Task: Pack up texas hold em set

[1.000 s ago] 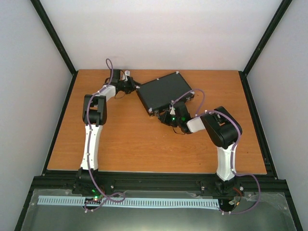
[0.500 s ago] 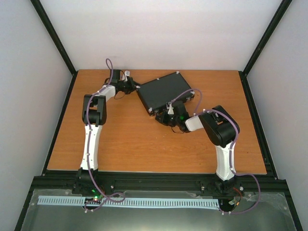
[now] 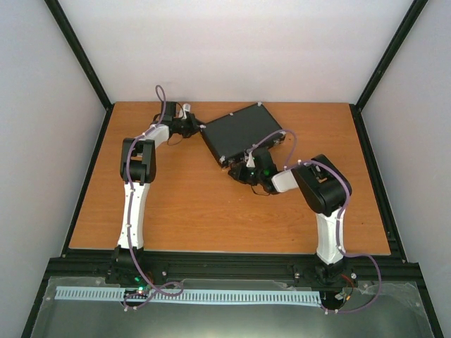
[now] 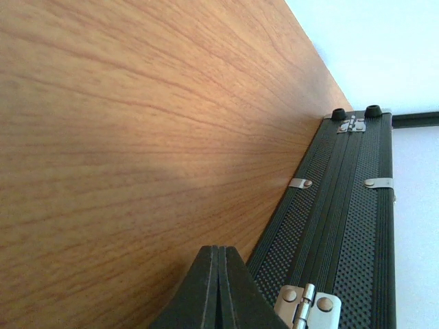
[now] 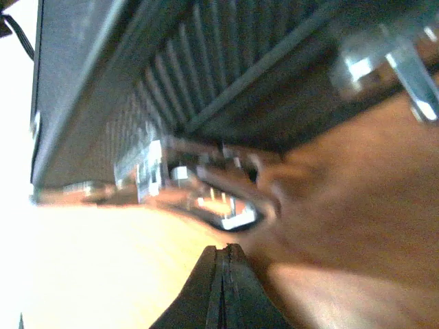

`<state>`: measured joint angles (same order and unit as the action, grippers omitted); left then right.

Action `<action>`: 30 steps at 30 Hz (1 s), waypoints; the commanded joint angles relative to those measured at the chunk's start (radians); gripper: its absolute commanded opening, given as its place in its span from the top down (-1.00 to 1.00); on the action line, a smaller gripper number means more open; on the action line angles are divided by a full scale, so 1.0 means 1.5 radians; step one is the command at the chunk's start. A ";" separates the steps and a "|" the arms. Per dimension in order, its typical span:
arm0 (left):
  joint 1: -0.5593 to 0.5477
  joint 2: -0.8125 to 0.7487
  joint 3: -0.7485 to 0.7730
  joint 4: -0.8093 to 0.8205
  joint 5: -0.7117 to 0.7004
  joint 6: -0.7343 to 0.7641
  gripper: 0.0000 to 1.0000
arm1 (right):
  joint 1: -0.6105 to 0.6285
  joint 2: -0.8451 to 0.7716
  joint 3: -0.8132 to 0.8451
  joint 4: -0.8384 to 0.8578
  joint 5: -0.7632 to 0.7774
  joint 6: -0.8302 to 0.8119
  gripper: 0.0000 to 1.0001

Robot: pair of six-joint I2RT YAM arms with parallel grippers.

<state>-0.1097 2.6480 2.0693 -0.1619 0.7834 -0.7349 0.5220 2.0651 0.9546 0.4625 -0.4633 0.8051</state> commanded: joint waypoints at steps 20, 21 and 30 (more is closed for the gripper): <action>-0.031 0.046 -0.027 -0.167 0.011 0.055 0.98 | -0.055 -0.009 -0.072 0.135 -0.087 -0.020 0.95; -0.031 0.045 -0.027 -0.167 0.010 0.056 0.98 | -0.056 -0.005 -0.076 0.150 -0.084 -0.011 0.94; -0.031 0.044 -0.026 -0.172 0.009 0.060 0.98 | -0.072 0.006 -0.097 0.221 -0.090 0.033 0.94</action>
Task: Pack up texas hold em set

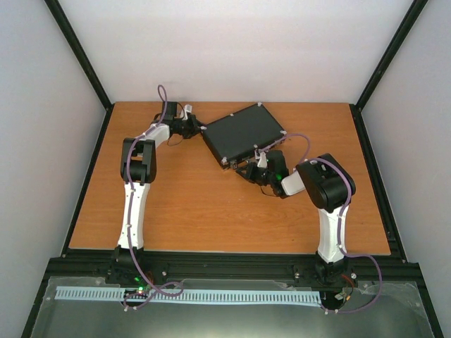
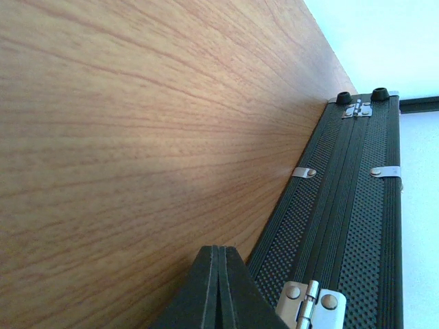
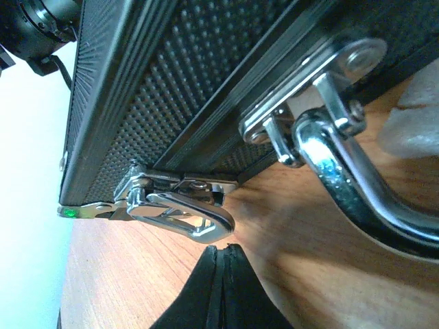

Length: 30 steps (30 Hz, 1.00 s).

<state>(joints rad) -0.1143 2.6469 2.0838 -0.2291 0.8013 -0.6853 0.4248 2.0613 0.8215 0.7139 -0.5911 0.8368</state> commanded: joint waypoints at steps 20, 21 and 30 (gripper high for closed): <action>-0.028 0.053 -0.034 -0.125 0.000 0.021 0.98 | -0.015 0.055 0.077 -0.031 0.008 0.011 0.94; -0.029 0.053 -0.035 -0.123 -0.001 0.019 0.98 | -0.015 0.056 0.084 -0.058 0.017 0.007 0.94; -0.029 0.051 -0.041 -0.115 0.001 0.013 0.99 | 0.002 0.039 0.143 -0.236 0.116 -0.039 0.94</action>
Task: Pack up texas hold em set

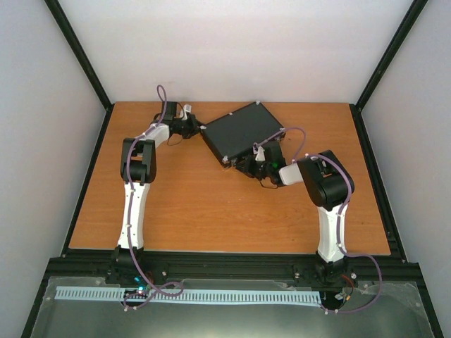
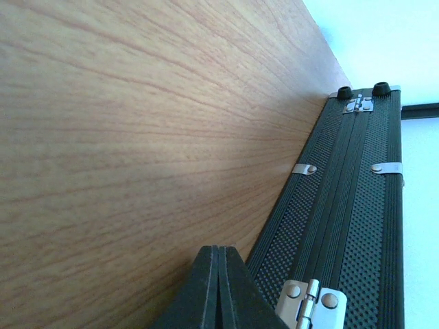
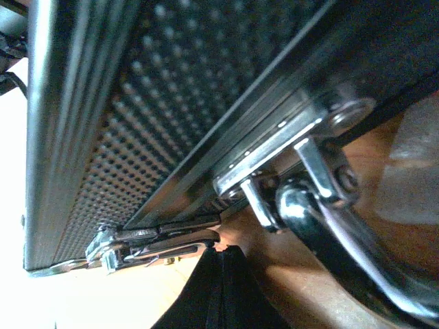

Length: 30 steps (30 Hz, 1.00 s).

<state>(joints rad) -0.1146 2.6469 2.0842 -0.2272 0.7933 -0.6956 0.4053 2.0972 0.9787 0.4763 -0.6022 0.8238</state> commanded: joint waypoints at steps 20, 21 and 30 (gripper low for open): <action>0.022 -0.058 0.035 -0.278 -0.088 0.132 -0.99 | 0.045 -0.313 -0.067 -0.385 0.283 -0.192 -0.94; 0.029 -0.070 0.041 -0.289 -0.095 0.138 -0.99 | 0.046 -0.321 -0.054 -0.411 0.294 -0.201 -0.99; 0.106 -0.220 0.041 -0.393 -0.176 0.214 -1.00 | 0.047 -0.419 0.056 -0.597 0.380 -0.248 -1.00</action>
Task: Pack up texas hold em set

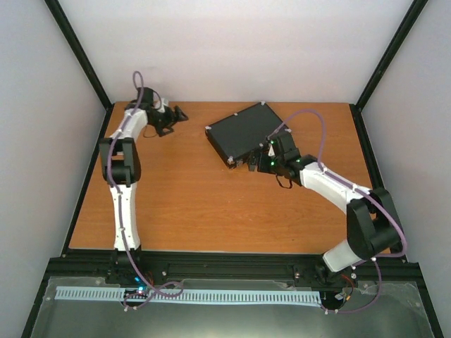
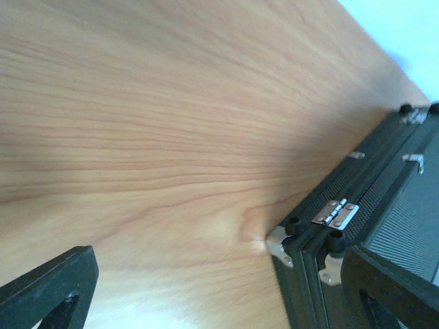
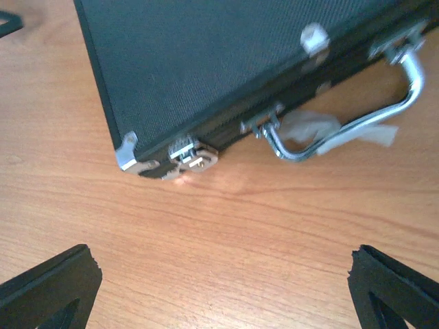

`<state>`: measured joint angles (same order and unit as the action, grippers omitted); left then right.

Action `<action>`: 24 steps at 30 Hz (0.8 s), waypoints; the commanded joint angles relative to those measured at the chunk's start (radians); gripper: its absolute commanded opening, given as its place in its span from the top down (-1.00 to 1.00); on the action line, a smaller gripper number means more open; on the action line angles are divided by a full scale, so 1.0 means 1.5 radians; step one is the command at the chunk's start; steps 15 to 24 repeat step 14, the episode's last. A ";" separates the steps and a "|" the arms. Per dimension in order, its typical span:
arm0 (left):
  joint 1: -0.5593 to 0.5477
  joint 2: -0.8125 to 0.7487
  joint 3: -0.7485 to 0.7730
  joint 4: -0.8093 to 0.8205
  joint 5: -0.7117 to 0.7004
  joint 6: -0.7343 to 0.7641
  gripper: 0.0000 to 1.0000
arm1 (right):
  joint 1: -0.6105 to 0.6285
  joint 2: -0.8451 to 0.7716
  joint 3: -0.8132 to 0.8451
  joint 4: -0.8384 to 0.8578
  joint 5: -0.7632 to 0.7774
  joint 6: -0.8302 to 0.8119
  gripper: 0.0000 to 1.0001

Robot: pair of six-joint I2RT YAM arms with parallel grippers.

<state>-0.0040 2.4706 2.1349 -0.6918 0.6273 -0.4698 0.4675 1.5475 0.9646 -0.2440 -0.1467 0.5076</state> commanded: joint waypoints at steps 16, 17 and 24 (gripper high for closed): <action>0.036 -0.426 -0.207 -0.166 -0.143 0.143 -1.00 | 0.004 -0.171 0.159 -0.288 0.244 -0.135 -1.00; 0.036 -0.426 -0.207 -0.166 -0.143 0.143 -1.00 | 0.004 -0.171 0.159 -0.288 0.244 -0.135 -1.00; 0.036 -0.426 -0.207 -0.166 -0.143 0.143 -1.00 | 0.004 -0.171 0.159 -0.288 0.244 -0.135 -1.00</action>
